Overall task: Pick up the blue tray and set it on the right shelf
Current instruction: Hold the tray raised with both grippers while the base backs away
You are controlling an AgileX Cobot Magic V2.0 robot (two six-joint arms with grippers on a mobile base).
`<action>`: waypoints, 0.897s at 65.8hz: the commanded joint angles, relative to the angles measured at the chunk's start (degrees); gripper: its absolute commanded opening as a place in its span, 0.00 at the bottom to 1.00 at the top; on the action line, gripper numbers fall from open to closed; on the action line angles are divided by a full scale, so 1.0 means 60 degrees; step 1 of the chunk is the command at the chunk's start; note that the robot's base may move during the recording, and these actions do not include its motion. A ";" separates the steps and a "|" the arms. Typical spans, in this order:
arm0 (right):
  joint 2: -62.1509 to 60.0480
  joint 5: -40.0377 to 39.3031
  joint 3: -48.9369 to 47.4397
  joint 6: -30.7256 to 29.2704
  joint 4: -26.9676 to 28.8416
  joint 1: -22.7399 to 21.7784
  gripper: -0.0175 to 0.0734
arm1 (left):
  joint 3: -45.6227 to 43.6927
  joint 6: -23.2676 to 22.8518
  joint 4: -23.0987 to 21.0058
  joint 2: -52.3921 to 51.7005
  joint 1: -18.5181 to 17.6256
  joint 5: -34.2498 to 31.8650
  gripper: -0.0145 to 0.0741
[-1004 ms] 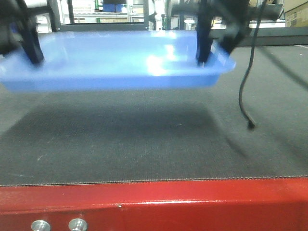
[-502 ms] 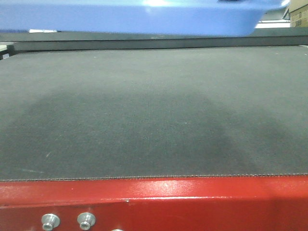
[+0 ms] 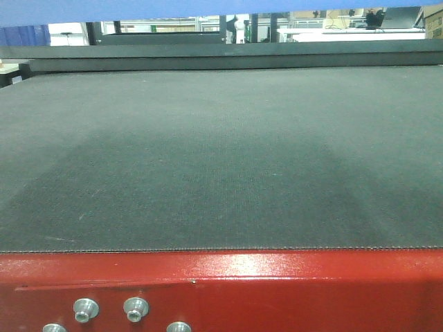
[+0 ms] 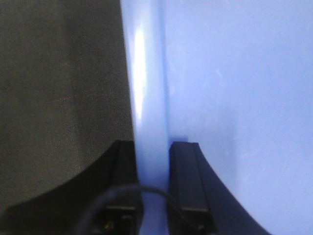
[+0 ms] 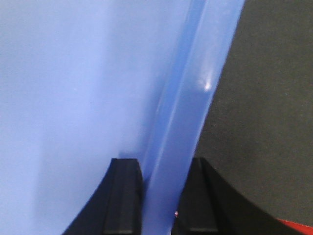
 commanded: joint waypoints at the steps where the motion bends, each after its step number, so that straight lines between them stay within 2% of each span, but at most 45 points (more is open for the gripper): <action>1: -0.0361 -0.0288 -0.0256 -0.0227 -0.0582 -0.0045 0.26 | -0.0200 0.0251 0.0654 -0.0345 -0.0068 0.0657 0.11; 59: -0.0301 -0.0297 -0.0256 -0.0227 -0.0582 -0.0045 0.26 | -0.0200 0.0251 0.0654 -0.0345 -0.0068 0.0731 0.11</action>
